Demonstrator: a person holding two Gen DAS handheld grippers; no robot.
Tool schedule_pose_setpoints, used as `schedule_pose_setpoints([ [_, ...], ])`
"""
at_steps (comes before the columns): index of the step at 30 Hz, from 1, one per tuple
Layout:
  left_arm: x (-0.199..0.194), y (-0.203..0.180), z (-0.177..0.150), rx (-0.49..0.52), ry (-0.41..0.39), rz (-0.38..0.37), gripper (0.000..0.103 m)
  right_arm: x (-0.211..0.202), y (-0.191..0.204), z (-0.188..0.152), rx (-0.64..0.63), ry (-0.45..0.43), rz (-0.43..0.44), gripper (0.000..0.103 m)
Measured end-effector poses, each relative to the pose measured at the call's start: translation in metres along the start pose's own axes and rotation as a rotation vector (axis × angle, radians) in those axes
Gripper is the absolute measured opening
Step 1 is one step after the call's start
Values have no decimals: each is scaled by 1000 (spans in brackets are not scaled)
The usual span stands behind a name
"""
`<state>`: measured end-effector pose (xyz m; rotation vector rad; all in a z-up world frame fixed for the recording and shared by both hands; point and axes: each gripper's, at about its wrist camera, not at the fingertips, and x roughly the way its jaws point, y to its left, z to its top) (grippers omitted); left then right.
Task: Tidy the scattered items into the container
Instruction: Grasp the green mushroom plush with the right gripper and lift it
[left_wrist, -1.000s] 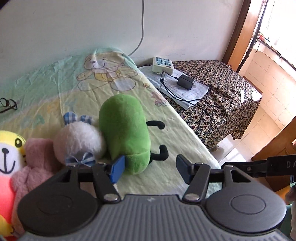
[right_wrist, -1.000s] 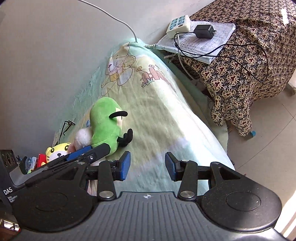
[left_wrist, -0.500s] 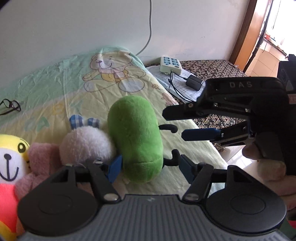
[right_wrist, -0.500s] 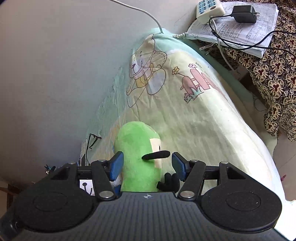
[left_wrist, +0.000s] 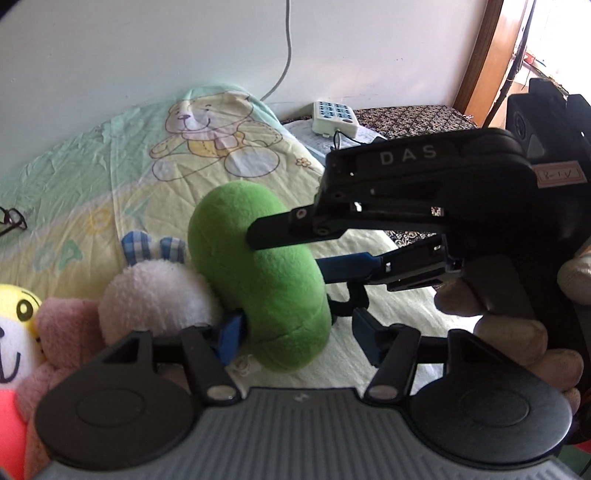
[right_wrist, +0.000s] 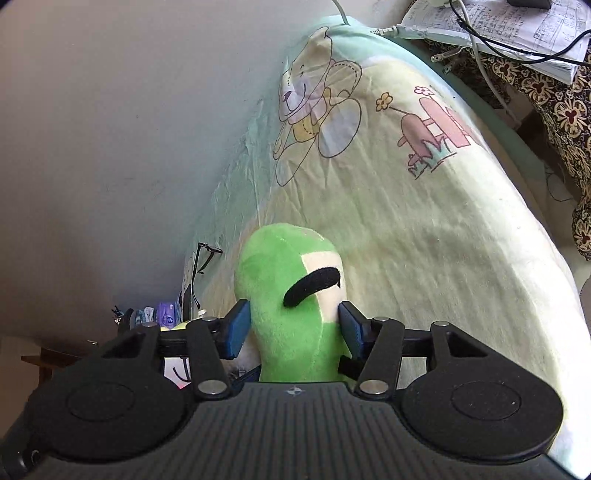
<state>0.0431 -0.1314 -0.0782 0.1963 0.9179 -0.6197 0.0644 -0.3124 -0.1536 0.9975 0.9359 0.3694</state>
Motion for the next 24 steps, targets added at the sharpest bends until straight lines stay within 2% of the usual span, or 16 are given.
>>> schedule_pose_setpoints([
  [7,-33,-16,-23,40,22,-223,64,-52,11,-39,-108,18,-95,55],
  [11,-45,-20,-44,43,73,-296,64,-62,22,-71,-216,39,-173,54],
  [16,-54,-12,-65,34,107,-249,63,-56,50,-99,-391,35,-182,55],
  [18,-55,-2,-69,3,115,-215,64,-50,59,-103,-412,32,-156,55],
  [20,-54,6,-71,-26,115,-193,64,-43,67,-105,-421,60,-93,57],
  [22,-49,8,-72,-36,123,-169,63,-37,74,-107,-439,61,-86,58],
  [24,-41,12,-73,-45,127,-147,58,-42,77,-106,-435,38,-55,58],
])
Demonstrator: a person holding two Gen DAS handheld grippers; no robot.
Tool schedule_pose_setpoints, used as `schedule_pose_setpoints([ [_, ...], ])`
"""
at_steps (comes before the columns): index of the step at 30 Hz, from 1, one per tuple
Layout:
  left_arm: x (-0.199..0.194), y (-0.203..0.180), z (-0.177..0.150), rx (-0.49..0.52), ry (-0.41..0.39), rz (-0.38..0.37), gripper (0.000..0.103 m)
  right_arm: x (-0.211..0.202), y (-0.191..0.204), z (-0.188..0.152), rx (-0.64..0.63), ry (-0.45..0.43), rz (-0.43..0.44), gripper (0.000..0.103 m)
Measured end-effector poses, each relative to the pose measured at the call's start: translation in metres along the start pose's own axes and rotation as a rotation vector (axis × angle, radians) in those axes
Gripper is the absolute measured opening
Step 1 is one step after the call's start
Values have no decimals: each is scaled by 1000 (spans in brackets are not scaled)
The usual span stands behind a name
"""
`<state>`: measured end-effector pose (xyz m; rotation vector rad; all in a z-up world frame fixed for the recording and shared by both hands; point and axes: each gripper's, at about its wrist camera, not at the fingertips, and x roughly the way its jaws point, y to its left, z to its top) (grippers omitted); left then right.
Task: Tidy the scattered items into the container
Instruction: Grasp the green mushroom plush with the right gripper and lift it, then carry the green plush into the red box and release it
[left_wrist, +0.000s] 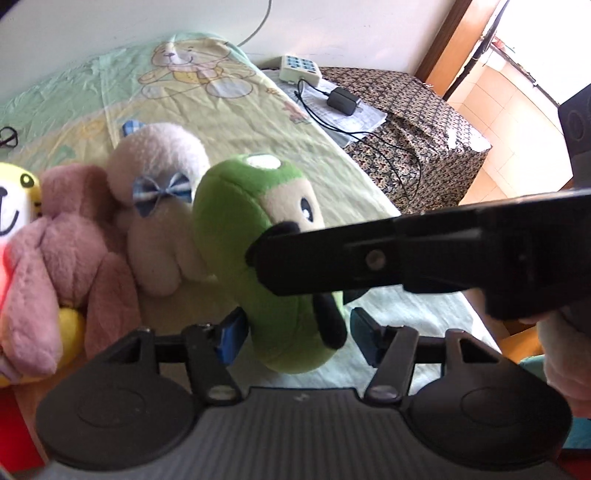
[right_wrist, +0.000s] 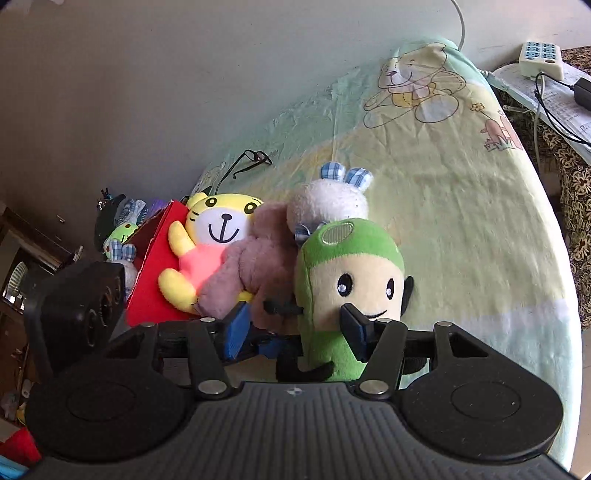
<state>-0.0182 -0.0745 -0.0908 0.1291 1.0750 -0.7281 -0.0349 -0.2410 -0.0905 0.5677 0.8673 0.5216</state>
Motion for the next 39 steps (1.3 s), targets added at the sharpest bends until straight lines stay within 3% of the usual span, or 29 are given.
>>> schedule_pose_setpoints([
  [3,3,14,-7,-79,13,-37,60,-12,-12,5,67,-73,22,57],
  [6,-3,18,-11,-100,-5,-34,60,-12,-32,7,138,-107,-71,57],
  [13,-9,25,-6,-121,-22,-12,58,21,-59,-6,268,0,-23,60],
  [19,-14,9,2,-20,-36,51,56,33,-61,-2,309,19,-11,66],
  [24,-6,-1,15,50,-50,98,61,39,-70,-4,383,31,15,66],
  [29,1,-13,16,123,-38,146,57,26,-66,-8,365,31,13,60],
  [39,-40,-42,-5,177,-92,45,54,-30,-29,-24,237,-35,2,60],
])
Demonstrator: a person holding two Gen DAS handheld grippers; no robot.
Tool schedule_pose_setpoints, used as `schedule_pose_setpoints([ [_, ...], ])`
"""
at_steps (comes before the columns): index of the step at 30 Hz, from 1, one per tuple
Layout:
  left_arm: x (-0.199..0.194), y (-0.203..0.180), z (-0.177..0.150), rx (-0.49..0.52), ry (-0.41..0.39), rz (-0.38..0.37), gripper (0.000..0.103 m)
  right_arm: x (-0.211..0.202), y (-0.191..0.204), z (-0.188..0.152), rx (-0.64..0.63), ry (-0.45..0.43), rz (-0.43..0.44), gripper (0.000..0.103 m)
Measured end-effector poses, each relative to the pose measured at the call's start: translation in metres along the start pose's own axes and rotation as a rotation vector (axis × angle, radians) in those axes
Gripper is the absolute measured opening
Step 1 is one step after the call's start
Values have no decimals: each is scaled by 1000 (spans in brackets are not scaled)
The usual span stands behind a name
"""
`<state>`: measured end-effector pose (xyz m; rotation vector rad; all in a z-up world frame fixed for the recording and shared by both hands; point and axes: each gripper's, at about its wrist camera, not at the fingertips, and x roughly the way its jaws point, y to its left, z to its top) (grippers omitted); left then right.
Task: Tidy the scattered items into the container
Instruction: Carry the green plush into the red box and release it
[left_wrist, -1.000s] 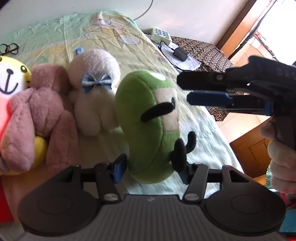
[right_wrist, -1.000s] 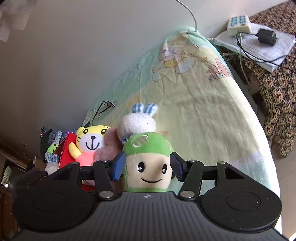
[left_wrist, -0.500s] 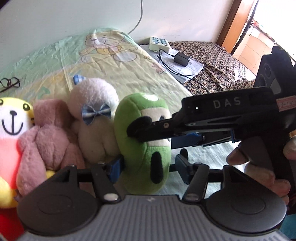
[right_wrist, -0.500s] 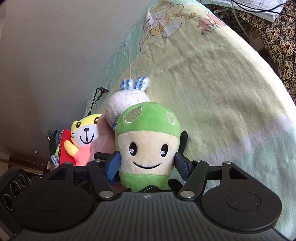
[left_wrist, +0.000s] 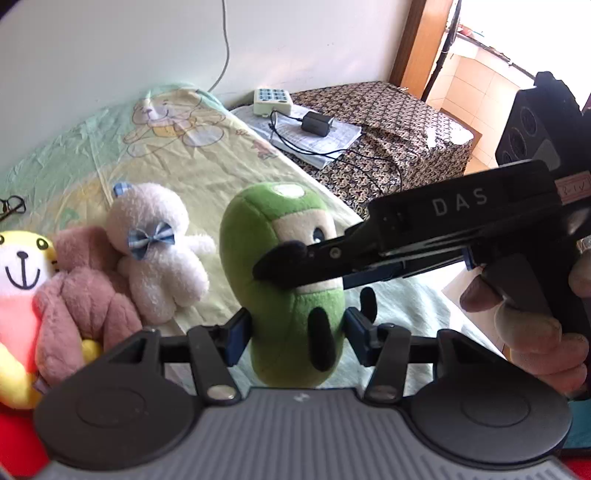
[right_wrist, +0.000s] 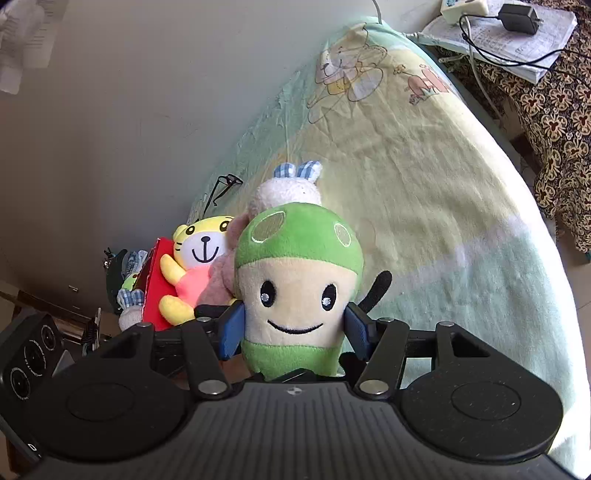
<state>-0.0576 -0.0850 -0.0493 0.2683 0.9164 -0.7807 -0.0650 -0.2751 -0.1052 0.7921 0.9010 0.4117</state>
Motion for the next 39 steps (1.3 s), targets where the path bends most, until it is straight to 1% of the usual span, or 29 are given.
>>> schedule_pose_setpoints([
  [3,-15,-9,-2,32,-34,12,55,-7,23,-2,-65,-21,-7,60],
  [5,-30,-8,-5,40,-63,17,55,-9,40,-2,-114,-37,-9,60],
  [8,-54,4,-5,23,-112,21,55,-6,70,-2,-174,-67,1,60],
  [11,-81,22,-5,11,-170,44,55,2,106,1,-233,-89,26,60],
  [14,-110,44,-6,-4,-230,73,54,18,142,7,-299,-104,52,60],
  [18,-146,83,-8,-40,-298,116,54,49,189,12,-386,-116,88,60],
  [23,-178,131,-22,-86,-348,217,55,101,238,11,-472,-92,114,60],
  [27,-190,177,-41,-168,-345,257,55,154,268,0,-511,-30,117,60],
  [30,-195,210,-60,-226,-319,284,55,192,280,-11,-494,39,109,60],
  [32,-194,230,-73,-259,-294,301,55,218,285,-18,-462,87,103,60],
  [36,-188,270,-103,-323,-216,322,55,266,288,-36,-360,184,68,60],
  [39,-187,289,-120,-350,-160,333,55,288,290,-49,-308,227,44,60],
])
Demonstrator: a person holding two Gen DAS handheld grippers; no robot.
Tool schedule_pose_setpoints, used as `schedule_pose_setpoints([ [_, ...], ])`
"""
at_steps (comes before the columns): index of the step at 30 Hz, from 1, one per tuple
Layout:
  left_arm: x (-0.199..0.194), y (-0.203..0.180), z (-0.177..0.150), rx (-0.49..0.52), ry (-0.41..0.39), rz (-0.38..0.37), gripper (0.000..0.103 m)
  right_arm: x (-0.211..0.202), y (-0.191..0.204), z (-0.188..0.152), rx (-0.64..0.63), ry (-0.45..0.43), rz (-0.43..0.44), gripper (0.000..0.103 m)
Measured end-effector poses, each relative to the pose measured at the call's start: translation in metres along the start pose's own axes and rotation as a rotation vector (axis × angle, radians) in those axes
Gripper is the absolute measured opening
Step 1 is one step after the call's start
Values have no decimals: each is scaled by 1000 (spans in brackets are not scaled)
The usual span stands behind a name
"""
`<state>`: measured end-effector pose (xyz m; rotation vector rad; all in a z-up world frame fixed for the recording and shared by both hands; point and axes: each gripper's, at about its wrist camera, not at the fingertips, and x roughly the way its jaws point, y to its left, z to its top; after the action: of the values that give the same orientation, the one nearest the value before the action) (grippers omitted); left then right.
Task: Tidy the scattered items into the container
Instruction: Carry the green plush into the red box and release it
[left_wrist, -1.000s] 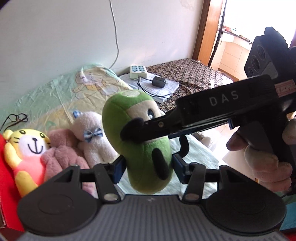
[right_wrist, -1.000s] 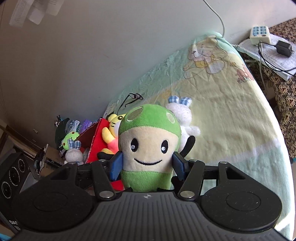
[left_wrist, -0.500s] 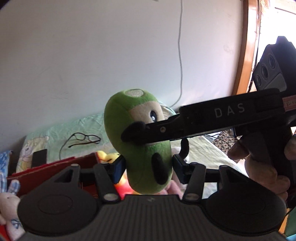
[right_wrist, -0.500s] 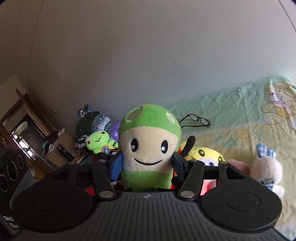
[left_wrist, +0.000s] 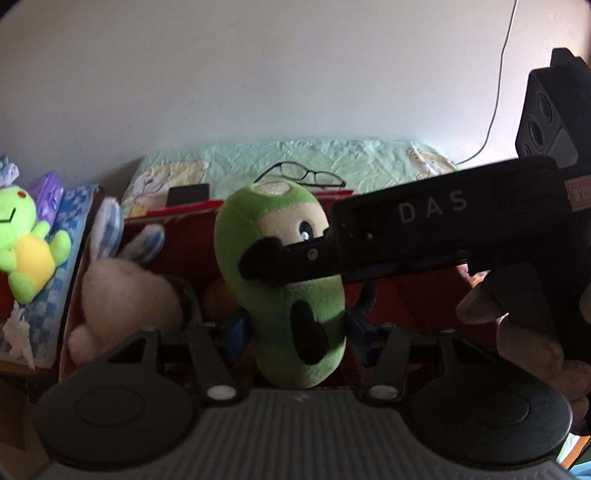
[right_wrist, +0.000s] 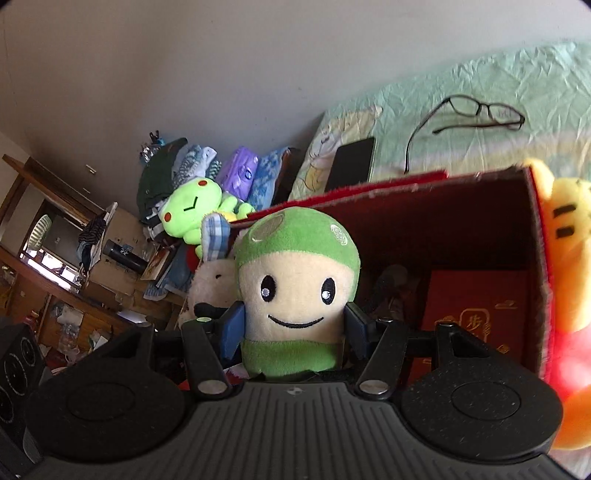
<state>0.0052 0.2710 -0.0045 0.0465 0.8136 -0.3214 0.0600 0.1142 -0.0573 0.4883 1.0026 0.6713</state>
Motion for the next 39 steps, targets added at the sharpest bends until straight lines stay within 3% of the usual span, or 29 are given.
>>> schedule_pose_setpoints([
  [6,7,37,-21,-64,71,4,55,30,5,-10,55,88,-21,60],
  [12,10,56,-33,-110,77,12,56,35,4,-10,67,113,-25,62],
  [22,6,44,-37,-111,46,16,59,21,1,-14,52,81,-24,67],
  [28,-19,38,-44,-115,-1,34,66,9,2,-14,28,40,-18,67],
  [34,-15,31,-44,-112,9,59,66,1,-1,-18,18,26,-14,66],
  [39,-7,21,-44,-124,41,131,64,-13,-6,-24,11,3,-2,66],
])
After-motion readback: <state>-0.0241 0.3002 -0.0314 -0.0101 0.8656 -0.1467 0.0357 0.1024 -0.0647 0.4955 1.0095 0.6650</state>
